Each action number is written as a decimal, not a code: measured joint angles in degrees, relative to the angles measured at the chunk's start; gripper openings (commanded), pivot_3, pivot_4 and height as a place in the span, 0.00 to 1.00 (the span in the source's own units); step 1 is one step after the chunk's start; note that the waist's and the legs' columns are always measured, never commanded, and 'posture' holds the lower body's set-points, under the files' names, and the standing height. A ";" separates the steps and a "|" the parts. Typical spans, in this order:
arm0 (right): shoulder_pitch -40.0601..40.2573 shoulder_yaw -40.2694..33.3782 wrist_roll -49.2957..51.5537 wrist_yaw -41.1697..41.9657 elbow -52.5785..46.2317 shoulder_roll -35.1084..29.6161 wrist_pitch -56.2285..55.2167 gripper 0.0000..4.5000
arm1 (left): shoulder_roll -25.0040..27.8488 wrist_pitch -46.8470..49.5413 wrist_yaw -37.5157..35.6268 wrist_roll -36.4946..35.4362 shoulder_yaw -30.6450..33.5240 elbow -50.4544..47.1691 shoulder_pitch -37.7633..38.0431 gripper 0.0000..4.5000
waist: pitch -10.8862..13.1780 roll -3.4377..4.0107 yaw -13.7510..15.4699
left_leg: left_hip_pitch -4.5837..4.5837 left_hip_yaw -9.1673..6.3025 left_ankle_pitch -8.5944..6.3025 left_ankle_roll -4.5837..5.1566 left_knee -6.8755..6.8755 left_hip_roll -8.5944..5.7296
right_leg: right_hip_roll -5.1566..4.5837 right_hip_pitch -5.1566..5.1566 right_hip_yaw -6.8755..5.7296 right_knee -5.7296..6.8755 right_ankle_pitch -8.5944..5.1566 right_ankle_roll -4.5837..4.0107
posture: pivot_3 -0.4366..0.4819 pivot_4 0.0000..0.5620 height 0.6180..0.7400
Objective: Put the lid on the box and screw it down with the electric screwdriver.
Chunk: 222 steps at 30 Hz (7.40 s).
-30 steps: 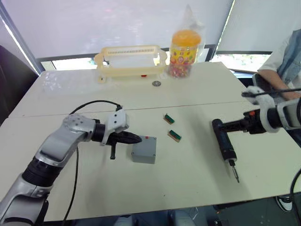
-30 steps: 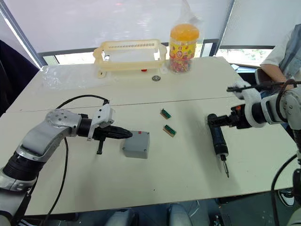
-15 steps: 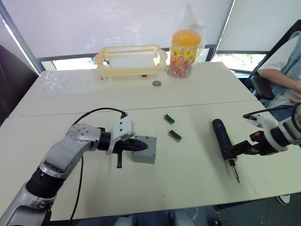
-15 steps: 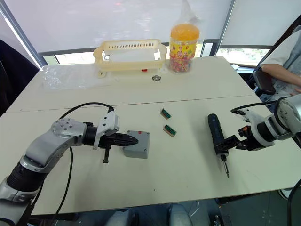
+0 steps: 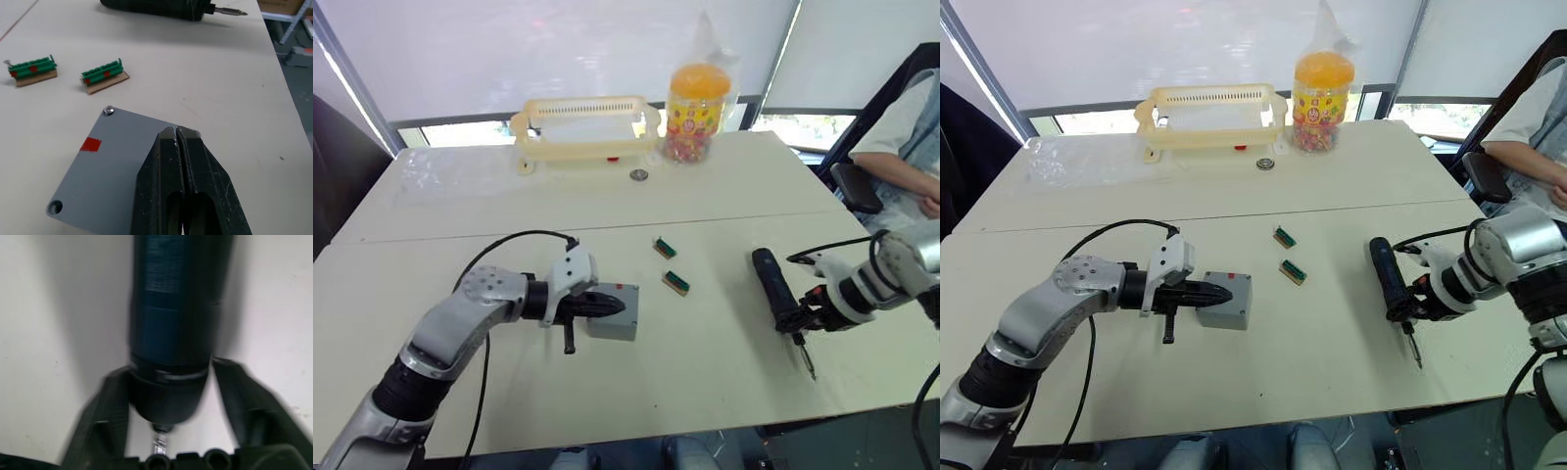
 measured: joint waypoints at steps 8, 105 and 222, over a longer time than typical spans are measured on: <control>0.46 -12.32 -2.91 -2.88 6.00 7.59 -2.52 0.38 | 2.23 0.65 -1.05 -1.42 2.46 1.32 1.35 0.00 | -0.04 -0.20 -1.05 | 0.05 0.15 0.00 0.00 0.04 0.00 | 0.07 0.00 0.12 0.02 0.04 -0.05 | 0.48 0.27 1.00; 33.36 -15.51 -25.80 -8.48 -33.70 54.81 -74.03 0.38 | -1.10 -7.58 -2.37 6.96 -0.33 8.60 0.73 0.00 | 0.17 0.41 -0.16 | 0.02 -0.28 0.17 -0.29 -0.05 -0.07 | 0.08 -0.19 0.09 0.34 0.15 0.03 | 0.48 0.27 1.00; 33.38 -10.27 -35.76 -4.52 -27.71 51.54 -79.09 0.38 | -2.37 -5.73 -1.06 7.23 -0.47 7.95 3.56 0.00 | -1.75 0.21 -0.11 | 1.50 -0.51 0.04 -0.13 -0.81 0.09 | 0.03 1.15 -0.01 -0.04 -0.81 -0.18 | 0.48 0.27 1.00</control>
